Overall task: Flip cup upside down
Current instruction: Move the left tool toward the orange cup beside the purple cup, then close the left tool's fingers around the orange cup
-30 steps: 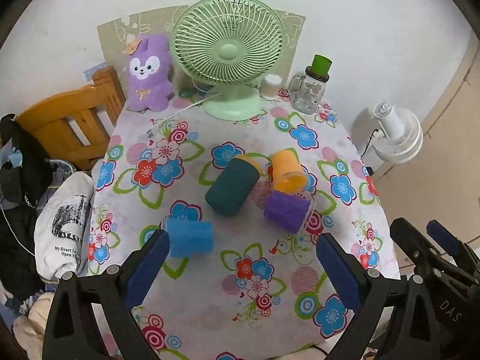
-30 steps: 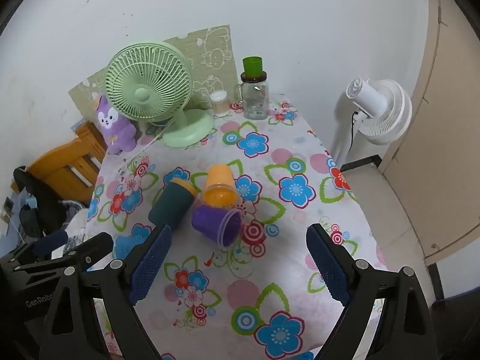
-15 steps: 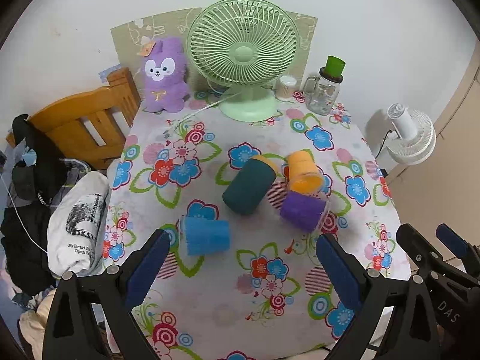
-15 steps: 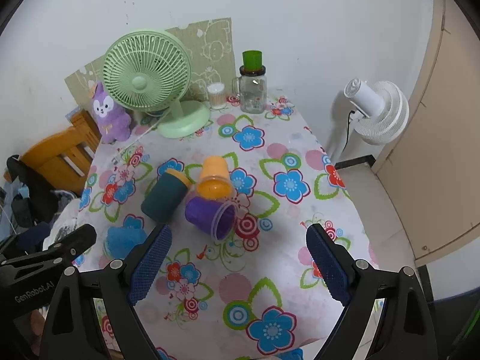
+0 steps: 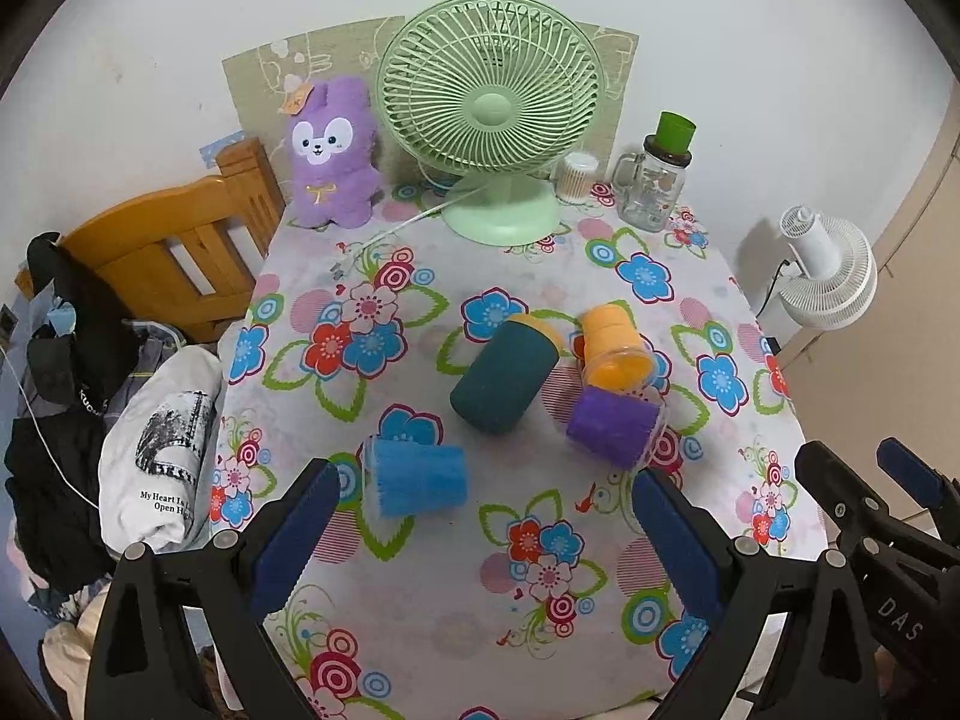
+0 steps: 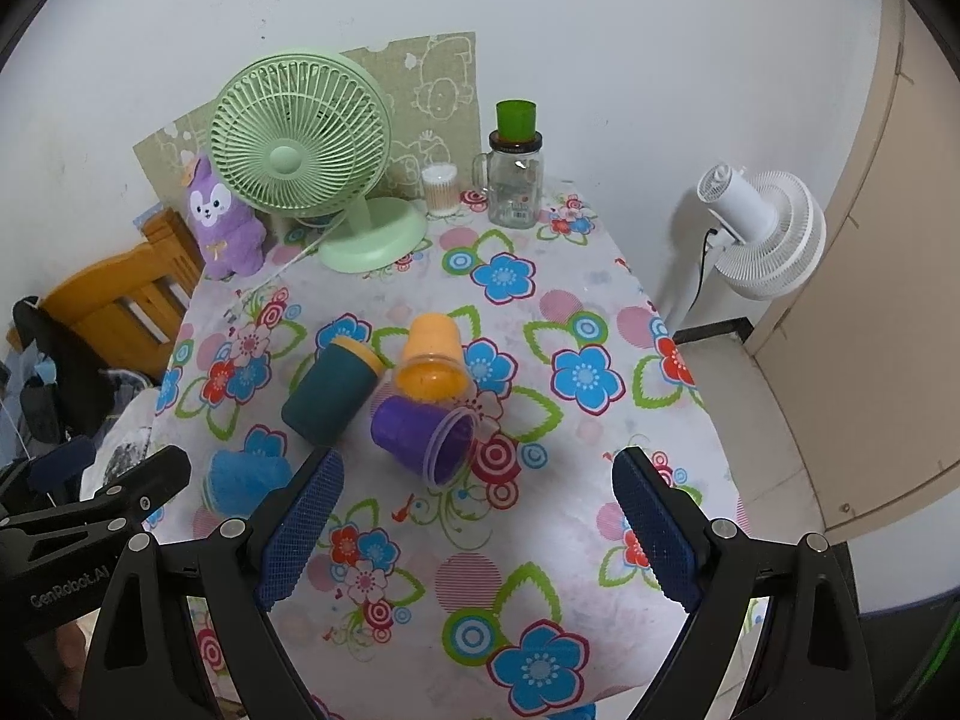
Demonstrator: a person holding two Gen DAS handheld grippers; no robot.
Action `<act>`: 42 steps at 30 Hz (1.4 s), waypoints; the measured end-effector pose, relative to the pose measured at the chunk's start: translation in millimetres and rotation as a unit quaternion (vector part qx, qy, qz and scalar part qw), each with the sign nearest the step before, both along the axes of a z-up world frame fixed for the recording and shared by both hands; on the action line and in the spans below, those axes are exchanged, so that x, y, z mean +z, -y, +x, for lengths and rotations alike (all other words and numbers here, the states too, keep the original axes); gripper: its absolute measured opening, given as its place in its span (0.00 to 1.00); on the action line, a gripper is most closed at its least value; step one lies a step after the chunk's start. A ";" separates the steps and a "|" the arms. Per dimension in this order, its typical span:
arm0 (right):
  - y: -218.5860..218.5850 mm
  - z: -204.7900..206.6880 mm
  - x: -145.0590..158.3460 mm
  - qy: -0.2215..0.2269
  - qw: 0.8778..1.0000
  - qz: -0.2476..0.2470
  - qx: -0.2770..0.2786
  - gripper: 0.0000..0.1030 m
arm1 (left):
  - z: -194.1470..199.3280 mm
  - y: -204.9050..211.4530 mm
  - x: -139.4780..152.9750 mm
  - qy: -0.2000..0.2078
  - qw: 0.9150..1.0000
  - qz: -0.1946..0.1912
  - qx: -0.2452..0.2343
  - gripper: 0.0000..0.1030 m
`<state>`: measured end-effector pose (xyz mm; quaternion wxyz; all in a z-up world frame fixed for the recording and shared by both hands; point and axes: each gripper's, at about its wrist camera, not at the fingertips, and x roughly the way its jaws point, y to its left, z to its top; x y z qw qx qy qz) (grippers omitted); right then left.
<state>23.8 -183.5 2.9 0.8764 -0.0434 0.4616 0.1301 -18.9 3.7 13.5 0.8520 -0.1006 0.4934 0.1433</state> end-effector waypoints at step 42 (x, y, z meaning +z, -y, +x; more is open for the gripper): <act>26.1 145.3 -34.6 -0.047 0.997 -0.006 0.058 0.90 | 132.2 40.0 -56.1 -0.064 0.998 -0.007 0.026 0.96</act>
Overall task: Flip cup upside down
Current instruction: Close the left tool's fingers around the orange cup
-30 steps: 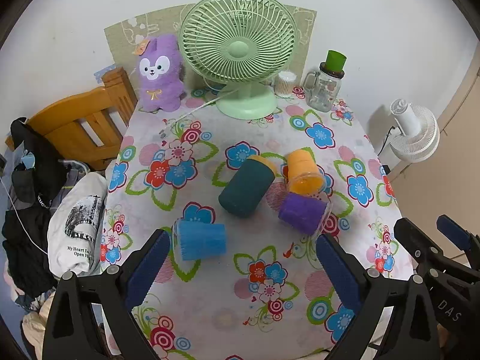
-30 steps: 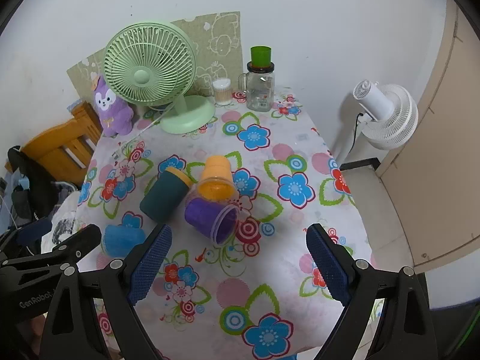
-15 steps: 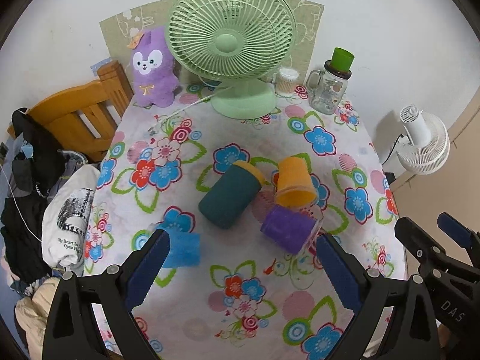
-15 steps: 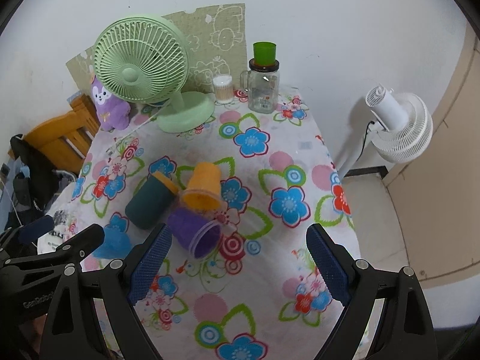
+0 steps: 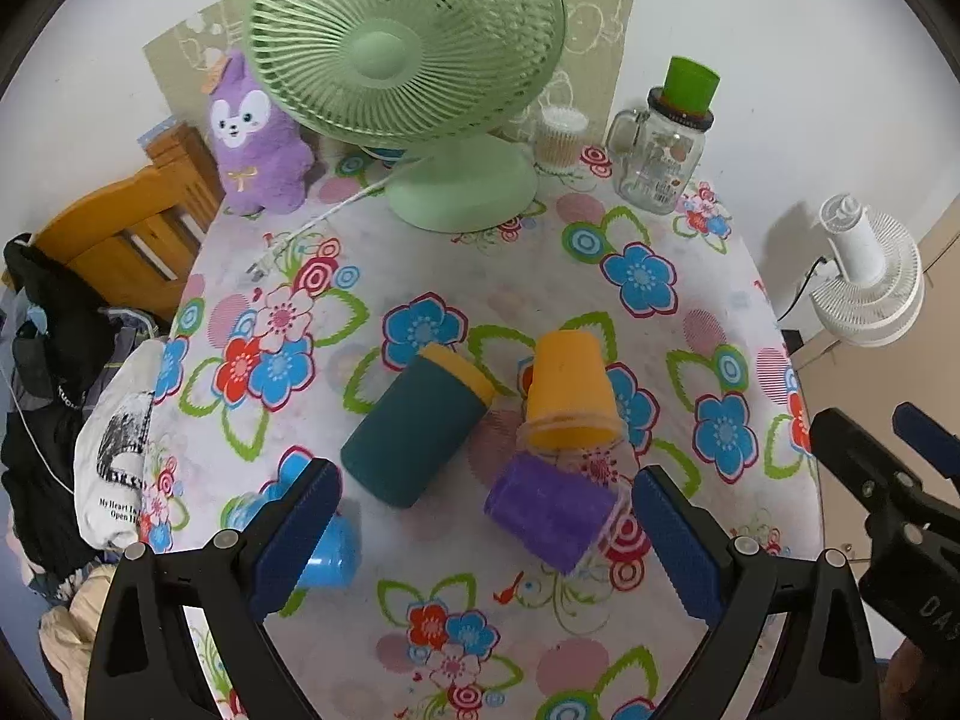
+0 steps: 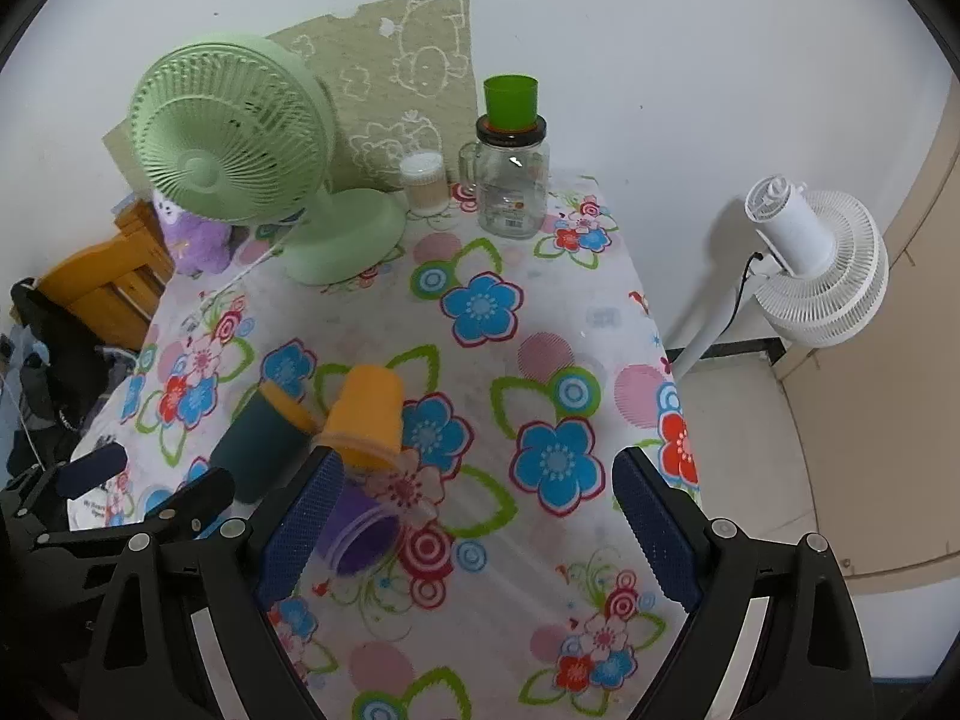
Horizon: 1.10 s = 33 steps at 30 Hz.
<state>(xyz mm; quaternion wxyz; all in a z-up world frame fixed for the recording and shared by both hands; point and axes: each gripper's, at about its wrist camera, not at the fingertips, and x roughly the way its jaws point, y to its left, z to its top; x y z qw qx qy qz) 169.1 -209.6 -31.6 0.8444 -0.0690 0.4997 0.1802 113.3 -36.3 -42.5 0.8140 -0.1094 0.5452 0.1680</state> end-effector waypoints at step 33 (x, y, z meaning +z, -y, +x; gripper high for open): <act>14.7 88.8 -101.9 -0.080 0.994 -0.027 -0.068 0.90 | 109.4 21.4 -128.5 -0.109 0.993 -0.033 -0.038 0.84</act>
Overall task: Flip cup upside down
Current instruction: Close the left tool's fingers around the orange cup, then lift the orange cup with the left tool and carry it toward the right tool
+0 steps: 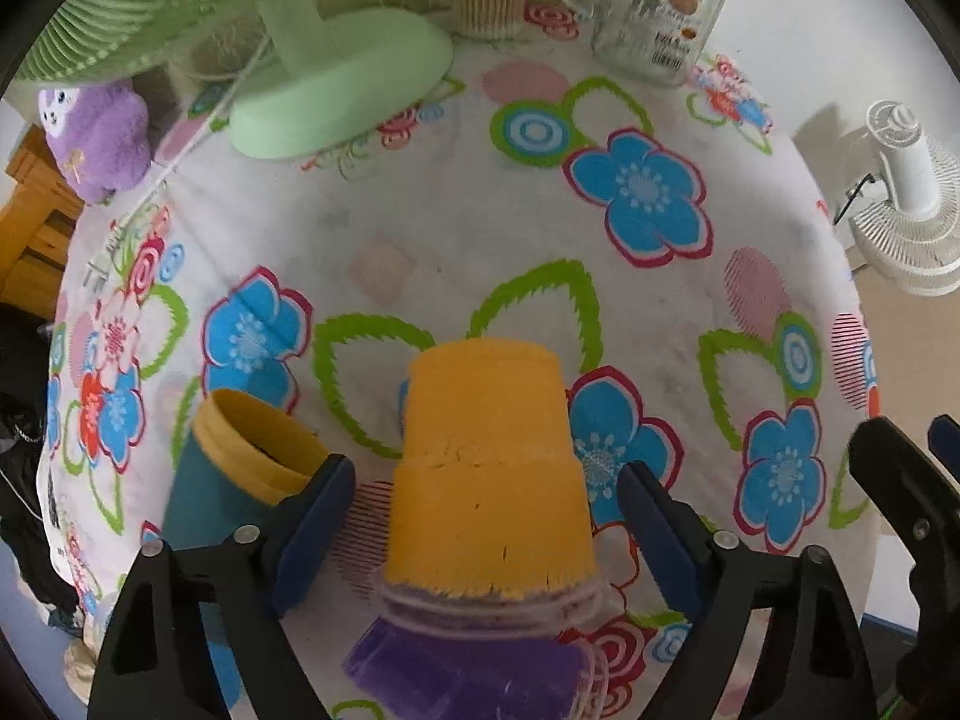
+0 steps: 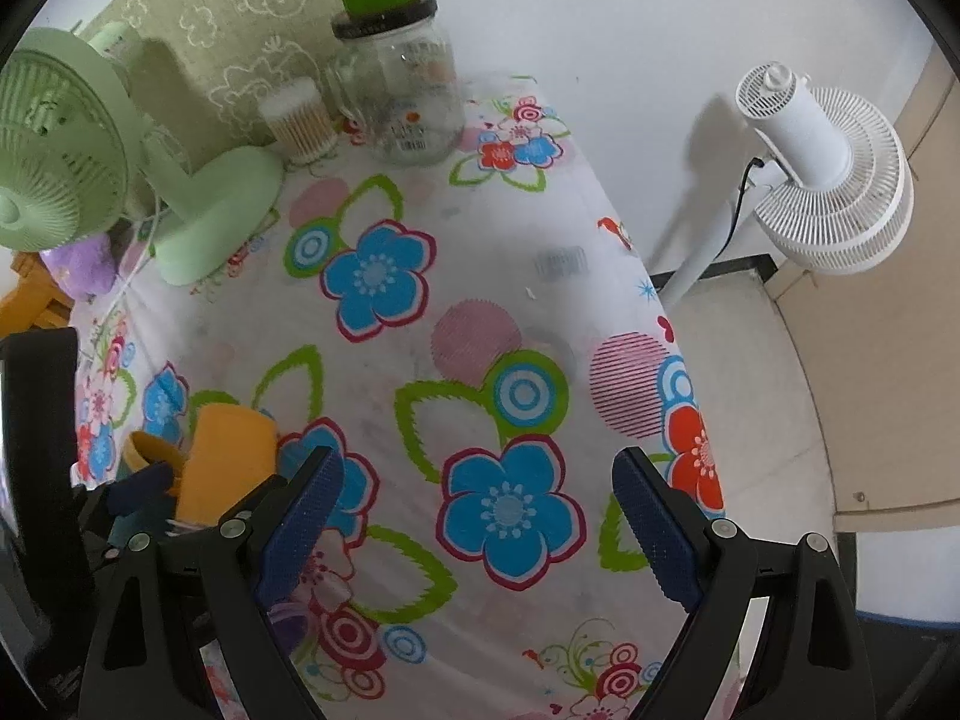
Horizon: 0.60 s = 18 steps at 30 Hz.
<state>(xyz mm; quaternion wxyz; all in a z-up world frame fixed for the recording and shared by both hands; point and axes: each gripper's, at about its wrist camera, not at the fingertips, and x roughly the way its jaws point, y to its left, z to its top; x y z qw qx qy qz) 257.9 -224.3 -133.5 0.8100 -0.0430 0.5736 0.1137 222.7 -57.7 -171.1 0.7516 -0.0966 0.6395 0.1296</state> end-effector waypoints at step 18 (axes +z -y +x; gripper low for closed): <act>5.2 -3.5 -2.6 -0.015 1.000 -0.002 -0.005 0.90 | -6.7 4.4 14.4 0.017 1.000 -0.022 -0.006 0.62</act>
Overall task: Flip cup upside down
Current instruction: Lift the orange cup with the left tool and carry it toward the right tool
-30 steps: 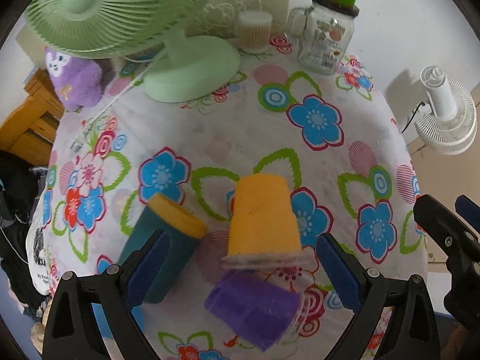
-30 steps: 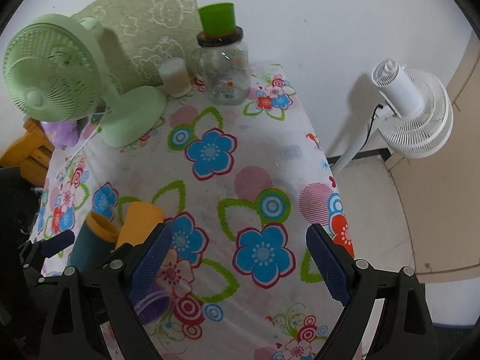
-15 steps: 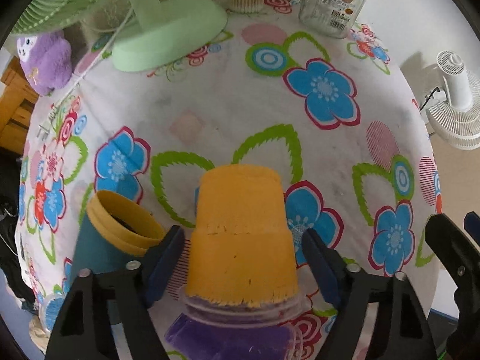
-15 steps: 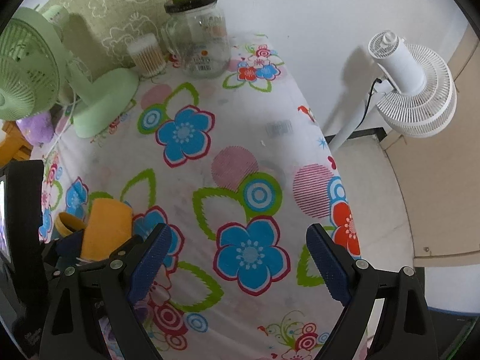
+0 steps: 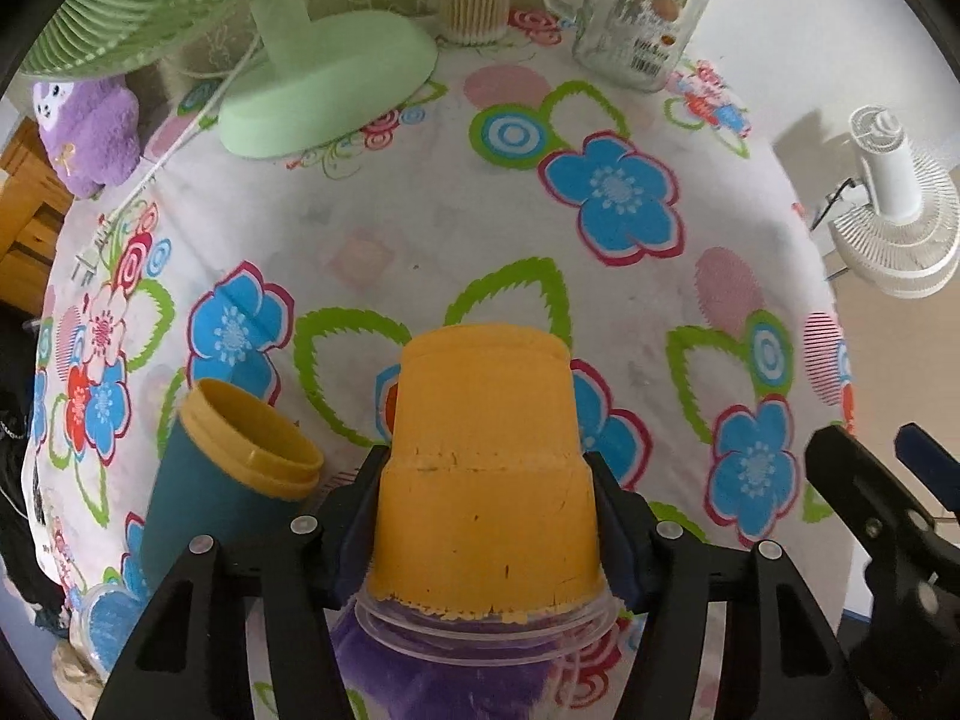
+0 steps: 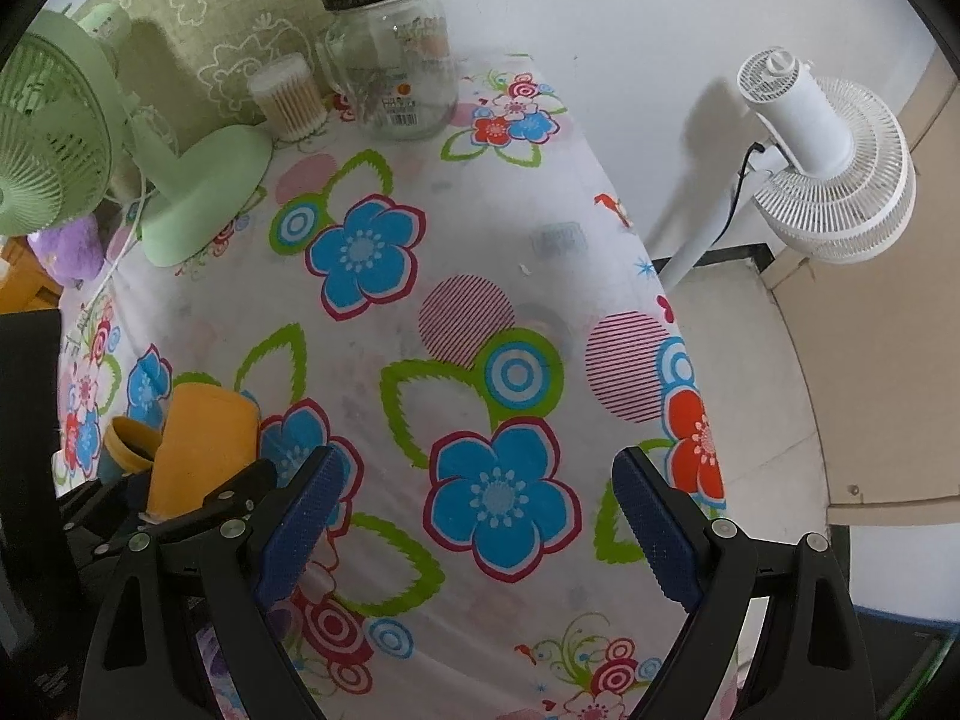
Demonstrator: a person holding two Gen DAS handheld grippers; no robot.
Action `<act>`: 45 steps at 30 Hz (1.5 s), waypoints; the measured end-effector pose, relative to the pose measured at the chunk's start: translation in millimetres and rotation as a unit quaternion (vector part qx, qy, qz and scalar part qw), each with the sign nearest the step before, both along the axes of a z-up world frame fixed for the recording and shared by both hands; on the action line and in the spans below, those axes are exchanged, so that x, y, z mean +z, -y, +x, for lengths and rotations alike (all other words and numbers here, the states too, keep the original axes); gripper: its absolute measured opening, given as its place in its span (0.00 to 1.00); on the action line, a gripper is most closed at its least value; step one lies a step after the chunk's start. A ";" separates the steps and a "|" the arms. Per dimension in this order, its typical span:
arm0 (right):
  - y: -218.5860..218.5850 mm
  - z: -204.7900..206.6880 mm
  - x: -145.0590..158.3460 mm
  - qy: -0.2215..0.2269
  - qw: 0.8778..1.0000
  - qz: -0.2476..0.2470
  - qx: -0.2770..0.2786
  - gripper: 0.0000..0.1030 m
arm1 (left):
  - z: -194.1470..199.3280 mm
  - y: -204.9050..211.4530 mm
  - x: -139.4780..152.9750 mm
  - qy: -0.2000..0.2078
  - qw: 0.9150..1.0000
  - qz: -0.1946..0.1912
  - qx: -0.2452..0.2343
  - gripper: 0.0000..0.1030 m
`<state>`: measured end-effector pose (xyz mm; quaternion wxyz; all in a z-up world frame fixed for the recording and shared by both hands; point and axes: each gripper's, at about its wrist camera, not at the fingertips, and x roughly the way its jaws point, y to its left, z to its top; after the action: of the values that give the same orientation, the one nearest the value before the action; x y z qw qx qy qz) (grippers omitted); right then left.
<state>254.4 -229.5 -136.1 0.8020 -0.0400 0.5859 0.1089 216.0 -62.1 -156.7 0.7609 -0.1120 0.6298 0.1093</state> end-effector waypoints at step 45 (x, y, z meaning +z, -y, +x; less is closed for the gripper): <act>-47.7 -149.3 17.7 -0.022 0.994 0.018 0.103 0.90 | -185.5 -13.3 17.1 0.013 0.997 -0.040 0.060 0.62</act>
<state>105.1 -181.8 -118.4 0.7742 -0.0829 0.5940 0.2021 30.6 -48.8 -139.6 0.7560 -0.1815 0.6159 0.1275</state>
